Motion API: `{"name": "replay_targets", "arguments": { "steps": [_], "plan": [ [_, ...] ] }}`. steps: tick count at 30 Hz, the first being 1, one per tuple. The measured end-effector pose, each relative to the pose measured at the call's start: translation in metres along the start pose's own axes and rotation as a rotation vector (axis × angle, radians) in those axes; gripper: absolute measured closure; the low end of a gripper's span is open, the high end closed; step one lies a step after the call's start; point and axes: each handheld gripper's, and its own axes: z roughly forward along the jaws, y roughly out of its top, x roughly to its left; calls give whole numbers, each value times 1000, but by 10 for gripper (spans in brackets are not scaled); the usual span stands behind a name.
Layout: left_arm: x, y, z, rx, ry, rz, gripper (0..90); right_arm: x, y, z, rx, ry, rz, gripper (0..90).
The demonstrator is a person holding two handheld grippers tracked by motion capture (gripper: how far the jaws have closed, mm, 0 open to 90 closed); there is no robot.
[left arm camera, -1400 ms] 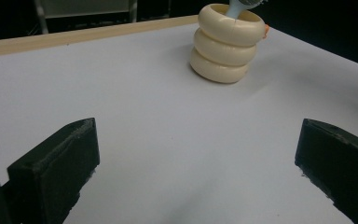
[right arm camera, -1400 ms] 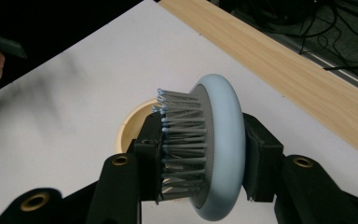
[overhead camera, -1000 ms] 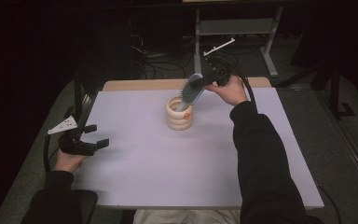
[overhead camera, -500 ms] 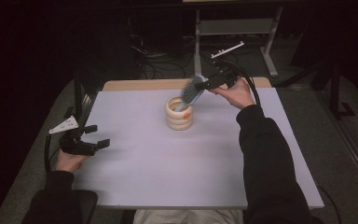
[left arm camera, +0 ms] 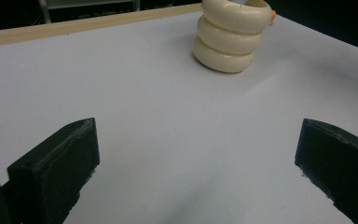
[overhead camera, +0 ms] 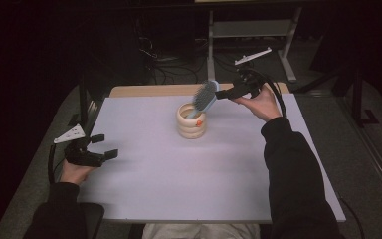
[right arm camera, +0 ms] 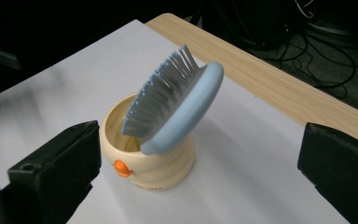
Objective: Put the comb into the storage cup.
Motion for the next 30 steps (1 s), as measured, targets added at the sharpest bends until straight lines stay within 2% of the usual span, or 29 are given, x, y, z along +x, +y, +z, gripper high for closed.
{"name": "replay_targets", "arguments": {
  "steps": [7,9,19,25,30],
  "plan": [
    [0,-1,0,1,4,-5,0,-2,-10,-10,-18,-11,9,0],
    [1,-2,0,2,4,-10,0,-3,-14,-13,-29,0,22,0],
    [1,-3,0,3,8,-10,0,0,-27,-32,-58,-13,15,0],
    [1,-3,1,6,5,-7,0,3,-35,-37,-55,-12,-1,0],
    [0,-3,1,5,6,-5,0,7,-41,-42,-55,-30,-16,0]
  ]
}}
